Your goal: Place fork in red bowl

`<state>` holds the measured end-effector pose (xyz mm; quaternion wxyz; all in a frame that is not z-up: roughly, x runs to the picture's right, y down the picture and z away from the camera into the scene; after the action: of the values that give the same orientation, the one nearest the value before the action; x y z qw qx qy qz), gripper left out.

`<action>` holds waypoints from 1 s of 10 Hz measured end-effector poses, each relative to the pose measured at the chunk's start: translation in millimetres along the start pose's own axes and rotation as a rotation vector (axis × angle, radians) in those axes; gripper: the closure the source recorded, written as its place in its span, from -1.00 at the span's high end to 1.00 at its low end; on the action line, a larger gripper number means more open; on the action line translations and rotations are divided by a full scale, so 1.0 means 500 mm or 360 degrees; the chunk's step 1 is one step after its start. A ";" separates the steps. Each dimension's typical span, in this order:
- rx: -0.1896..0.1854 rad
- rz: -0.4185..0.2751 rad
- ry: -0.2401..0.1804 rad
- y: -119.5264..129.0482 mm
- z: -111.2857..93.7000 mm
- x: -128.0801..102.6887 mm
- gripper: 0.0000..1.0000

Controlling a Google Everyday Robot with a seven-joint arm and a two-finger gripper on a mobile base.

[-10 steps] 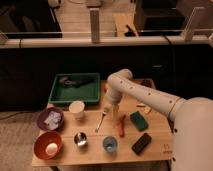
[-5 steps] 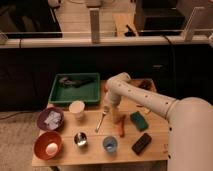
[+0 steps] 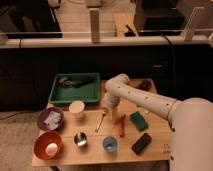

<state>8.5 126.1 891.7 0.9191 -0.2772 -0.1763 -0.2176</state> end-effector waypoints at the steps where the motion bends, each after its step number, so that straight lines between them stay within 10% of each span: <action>1: 0.0008 -0.0099 0.0013 -0.005 -0.001 -0.020 0.60; 10: -0.0172 -0.0425 -0.0113 0.000 0.030 -0.061 0.60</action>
<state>-20.4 144.3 889.9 0.8588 -0.3079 -0.2320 -0.3373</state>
